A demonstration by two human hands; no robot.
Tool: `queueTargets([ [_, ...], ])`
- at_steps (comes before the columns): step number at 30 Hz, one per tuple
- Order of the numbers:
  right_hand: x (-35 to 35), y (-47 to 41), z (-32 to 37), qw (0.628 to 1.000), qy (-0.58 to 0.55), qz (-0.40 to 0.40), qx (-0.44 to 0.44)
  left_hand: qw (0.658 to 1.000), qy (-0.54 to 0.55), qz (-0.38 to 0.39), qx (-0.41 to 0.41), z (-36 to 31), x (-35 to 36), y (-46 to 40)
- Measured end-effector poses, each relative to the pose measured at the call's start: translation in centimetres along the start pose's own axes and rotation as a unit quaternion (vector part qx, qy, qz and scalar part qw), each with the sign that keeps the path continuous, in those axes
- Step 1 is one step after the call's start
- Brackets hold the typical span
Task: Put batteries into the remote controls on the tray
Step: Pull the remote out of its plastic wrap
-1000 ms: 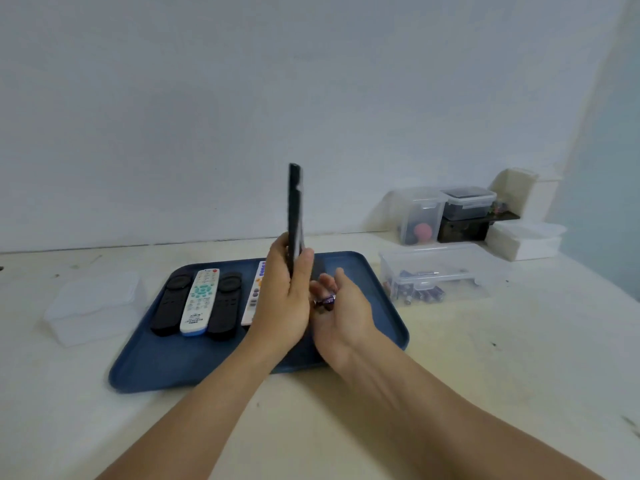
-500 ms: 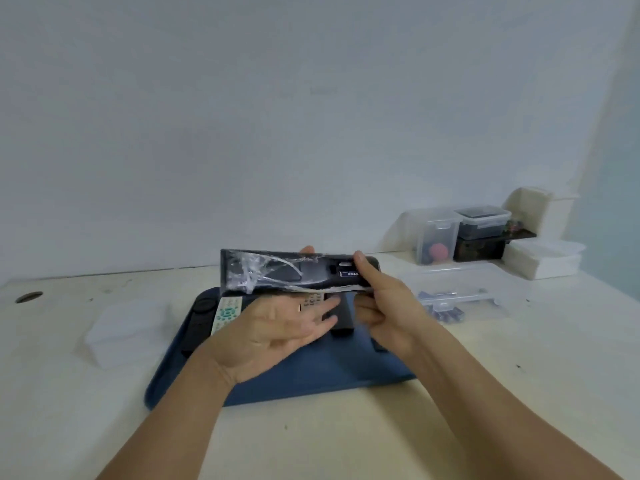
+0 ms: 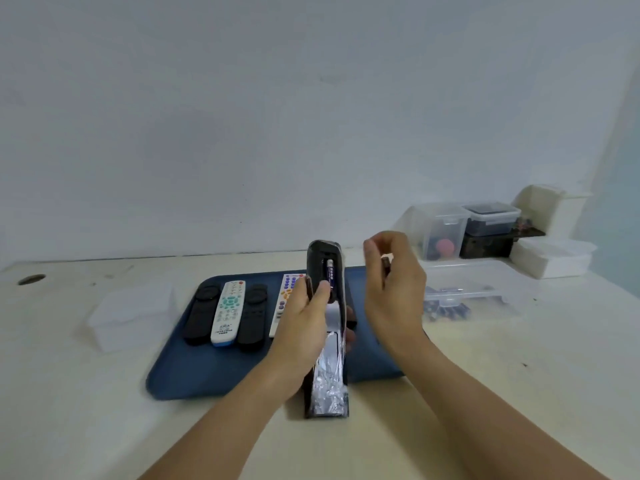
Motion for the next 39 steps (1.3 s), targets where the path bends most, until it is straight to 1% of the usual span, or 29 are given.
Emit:
queueTargets([
  [2, 1.1, 0.9, 0.5, 0.998, -0.008, 0.056, -0.003, 0.999, -0.030, 0.008, 0.043, -0.4, 0.3, 0.0],
  [4, 2.4, 1.7, 0.3, 0.997, 0.007, 0.083, 0.000, 0.995, -0.048, 0.047, 0.067, -0.6, 0.7, 0.3],
  [5, 2.8, 1.9, 0.2, 0.997, 0.016, 0.081, -0.005, 0.995, -0.053, 0.053, 0.066, -0.6, 0.8, 0.3],
  [7, 3.0, 2.1, 0.0, 0.998, 0.021, 0.067, -0.008, 0.995, -0.067, 0.041, 0.056, -0.6, 0.8, 0.5],
  [9, 3.0, 2.2, 0.0, 0.998, 0.028, 0.058, -0.006, 0.994, -0.068, 0.045, 0.068, -0.2, 0.8, 0.4],
  [12, 3.2, 2.2, -0.3, 0.997, 0.029, 0.066, 0.008, 0.994, -0.055, 0.039, 0.089, -0.7, 1.1, 0.5],
  [15, 3.2, 1.9, -0.4, 0.997, 0.037, 0.062, 0.013, 0.994, -0.054, 0.041, 0.083, -0.6, 1.1, 0.3],
  [20, 2.8, 1.5, -0.7, 0.998, -0.010, 0.049, 0.043, 0.991, -0.080, 0.033, 0.098, 0.0, 0.8, -0.1],
  [24, 2.5, 1.0, -1.2, 0.992, -0.064, 0.054, 0.092, 0.992, -0.085, 0.048, 0.085, 0.2, 0.6, -0.2],
  [28, 2.7, 0.8, -1.6, 0.989, -0.068, 0.061, 0.113, 0.991, -0.098, 0.057, 0.067, 0.3, 0.9, -0.1],
  [34, 3.1, 0.9, -2.2, 0.991, -0.032, 0.077, 0.109, 0.992, -0.083, 0.079, 0.057, 0.2, 1.3, 0.3],
  [37, 3.0, 1.0, -2.3, 0.994, -0.010, 0.067, 0.085, 0.993, -0.100, 0.061, 0.027, 0.5, 1.1, 0.1],
  [39, 2.9, 1.1, -2.4, 0.994, -0.012, 0.059, 0.095, 0.994, -0.100, 0.052, 0.012, 0.5, 1.0, 0.3],
])
Point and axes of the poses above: each hand's wrist, its own y-axis away from the middle knuckle, its own x-axis out of the palm, z = x × y, the point moved 4 cm from there along -y, towards the middle knuckle, and after that the axes turned 8 degrees about x, right-handed, at the moved point
